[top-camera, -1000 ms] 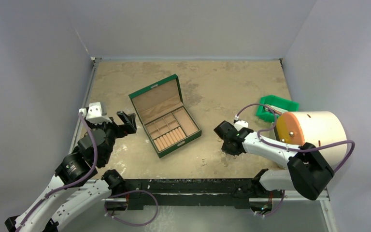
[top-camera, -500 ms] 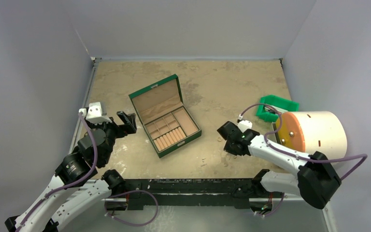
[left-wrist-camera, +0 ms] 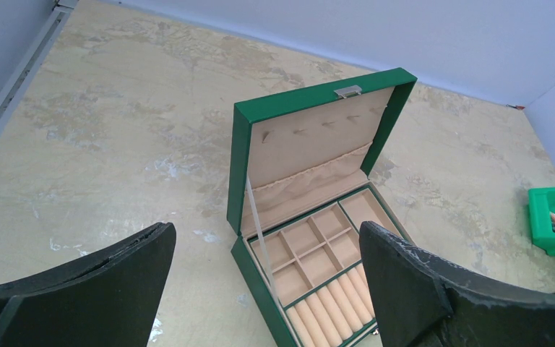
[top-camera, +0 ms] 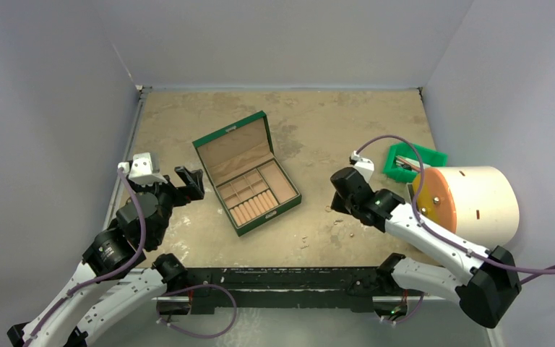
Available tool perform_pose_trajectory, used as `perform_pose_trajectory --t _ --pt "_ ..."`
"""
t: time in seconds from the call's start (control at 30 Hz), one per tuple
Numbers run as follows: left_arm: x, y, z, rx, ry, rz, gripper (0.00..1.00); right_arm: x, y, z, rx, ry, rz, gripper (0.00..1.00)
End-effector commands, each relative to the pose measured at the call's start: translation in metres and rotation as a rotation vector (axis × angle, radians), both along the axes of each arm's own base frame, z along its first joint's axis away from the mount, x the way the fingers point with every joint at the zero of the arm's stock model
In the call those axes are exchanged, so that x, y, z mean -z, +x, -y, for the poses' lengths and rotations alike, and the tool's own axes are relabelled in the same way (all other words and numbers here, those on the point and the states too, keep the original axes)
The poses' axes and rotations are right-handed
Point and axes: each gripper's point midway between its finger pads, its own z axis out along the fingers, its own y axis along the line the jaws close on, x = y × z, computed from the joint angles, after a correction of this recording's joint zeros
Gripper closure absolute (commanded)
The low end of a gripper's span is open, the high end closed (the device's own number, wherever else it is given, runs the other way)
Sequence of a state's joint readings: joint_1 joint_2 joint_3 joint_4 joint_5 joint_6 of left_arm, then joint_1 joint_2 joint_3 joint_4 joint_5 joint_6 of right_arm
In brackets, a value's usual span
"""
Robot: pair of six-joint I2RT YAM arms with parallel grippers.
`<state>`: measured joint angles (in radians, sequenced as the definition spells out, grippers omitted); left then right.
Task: Organize the mixed jewelry
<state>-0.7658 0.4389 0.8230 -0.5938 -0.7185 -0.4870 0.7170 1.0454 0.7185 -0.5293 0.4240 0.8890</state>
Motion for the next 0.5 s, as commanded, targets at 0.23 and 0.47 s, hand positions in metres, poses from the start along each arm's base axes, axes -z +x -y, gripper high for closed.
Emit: perform_pose_trajectory --t 0.23,0.47 --pt "-0.022 -0.002 -0.004 -0.009 -0.049 0.053 0.01 -0.088 0.048 -0.092 -0.412 0.205 0.293 1.00" --pt "-0.022 -0.002 -0.004 -0.010 -0.052 0.054 0.02 -0.110 0.056 -0.148 -0.613 0.260 0.319 1.00"
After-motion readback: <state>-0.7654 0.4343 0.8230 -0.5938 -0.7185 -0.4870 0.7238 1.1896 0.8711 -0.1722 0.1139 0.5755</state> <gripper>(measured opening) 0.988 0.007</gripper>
